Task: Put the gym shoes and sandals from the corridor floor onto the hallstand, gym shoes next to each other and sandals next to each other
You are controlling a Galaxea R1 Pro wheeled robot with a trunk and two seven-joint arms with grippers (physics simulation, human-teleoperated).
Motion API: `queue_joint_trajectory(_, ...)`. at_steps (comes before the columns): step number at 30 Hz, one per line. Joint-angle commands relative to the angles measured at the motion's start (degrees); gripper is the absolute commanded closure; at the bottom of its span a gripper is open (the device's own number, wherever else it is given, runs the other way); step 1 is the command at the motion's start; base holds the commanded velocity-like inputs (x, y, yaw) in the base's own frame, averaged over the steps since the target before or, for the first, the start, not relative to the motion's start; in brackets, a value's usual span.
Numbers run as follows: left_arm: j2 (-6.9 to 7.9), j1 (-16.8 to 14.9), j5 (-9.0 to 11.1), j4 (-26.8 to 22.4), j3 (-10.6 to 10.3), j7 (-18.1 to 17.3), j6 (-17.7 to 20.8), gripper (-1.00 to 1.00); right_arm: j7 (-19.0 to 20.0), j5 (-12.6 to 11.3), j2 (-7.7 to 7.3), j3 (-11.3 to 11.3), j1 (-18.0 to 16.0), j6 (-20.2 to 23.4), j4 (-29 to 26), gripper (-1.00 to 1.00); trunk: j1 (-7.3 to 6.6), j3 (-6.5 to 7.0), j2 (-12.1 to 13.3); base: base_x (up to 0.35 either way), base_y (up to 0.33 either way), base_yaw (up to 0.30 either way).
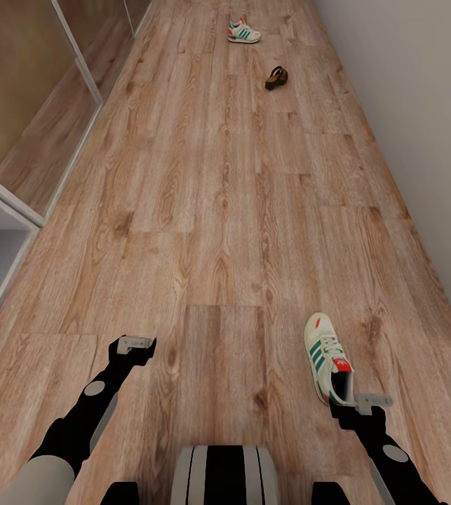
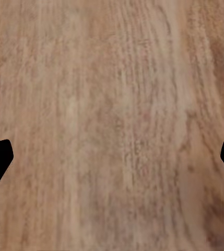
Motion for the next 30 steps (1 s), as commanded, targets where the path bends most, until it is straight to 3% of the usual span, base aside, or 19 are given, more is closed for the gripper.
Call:
queue_joint_trajectory(1, 0.00, -0.02, -0.22, 0.02, 0.09, -0.23, -0.18, -1.00, -0.02, 0.01, 0.00, -0.01, 0.00, 0.33, -0.09, -1.00, 0.01, -0.03, -0.01, 0.150, 0.000, 0.000)
queue_joint_trajectory(30, 0.36, 0.00, -0.08, 0.02, 0.42, -0.61, -0.21, -1.00, -0.02, 0.01, 0.00, -0.01, 0.00, 0.33, -0.16, -1.00, 0.01, -0.03, -0.01, 0.023, 0.010, 0.000)
